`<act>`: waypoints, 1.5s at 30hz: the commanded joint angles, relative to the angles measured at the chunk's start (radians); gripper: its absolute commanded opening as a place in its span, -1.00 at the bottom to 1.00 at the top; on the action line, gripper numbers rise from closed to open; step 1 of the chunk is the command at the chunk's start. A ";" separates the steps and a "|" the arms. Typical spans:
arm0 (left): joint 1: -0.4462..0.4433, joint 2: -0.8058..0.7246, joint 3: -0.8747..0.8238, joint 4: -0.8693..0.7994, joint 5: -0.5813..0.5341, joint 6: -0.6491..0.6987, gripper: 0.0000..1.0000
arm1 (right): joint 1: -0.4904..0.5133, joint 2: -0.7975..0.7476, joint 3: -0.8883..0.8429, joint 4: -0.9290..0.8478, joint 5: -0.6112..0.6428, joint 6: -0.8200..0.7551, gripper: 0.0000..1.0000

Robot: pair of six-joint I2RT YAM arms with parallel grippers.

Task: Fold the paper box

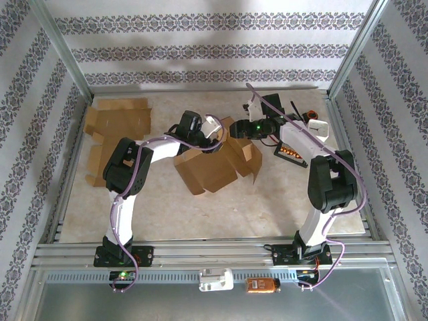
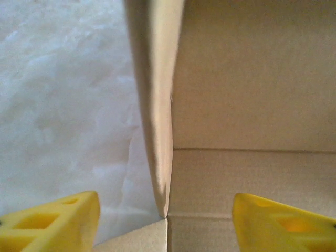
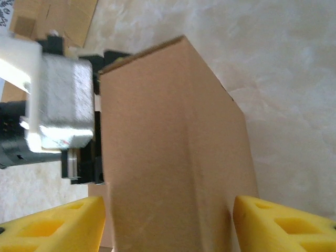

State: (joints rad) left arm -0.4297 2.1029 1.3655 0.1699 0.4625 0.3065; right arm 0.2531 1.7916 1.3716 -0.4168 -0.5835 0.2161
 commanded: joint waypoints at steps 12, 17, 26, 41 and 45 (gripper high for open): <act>0.035 0.102 0.214 -0.017 0.172 -0.004 0.27 | 0.009 0.023 0.098 -0.060 -0.063 -0.080 0.30; 0.033 0.119 0.234 0.000 0.158 -0.047 -0.45 | 0.010 0.002 0.122 -0.063 -0.031 -0.060 0.33; 0.012 -0.018 0.062 0.104 -0.296 -0.170 -0.86 | 0.016 -0.246 0.065 -0.055 0.349 0.250 0.44; -0.160 -0.296 -0.287 0.166 -0.956 -0.552 -0.45 | 0.108 -0.416 0.021 -0.266 0.591 0.499 0.43; -0.179 -0.405 -0.386 0.201 -0.911 -0.570 -0.03 | 0.129 -0.401 0.035 -0.266 0.553 0.486 0.43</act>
State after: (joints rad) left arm -0.6090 1.7905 1.0222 0.3038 -0.4213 -0.2047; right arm 0.3565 1.3731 1.3918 -0.6636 -0.0223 0.6868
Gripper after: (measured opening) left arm 0.462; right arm 0.715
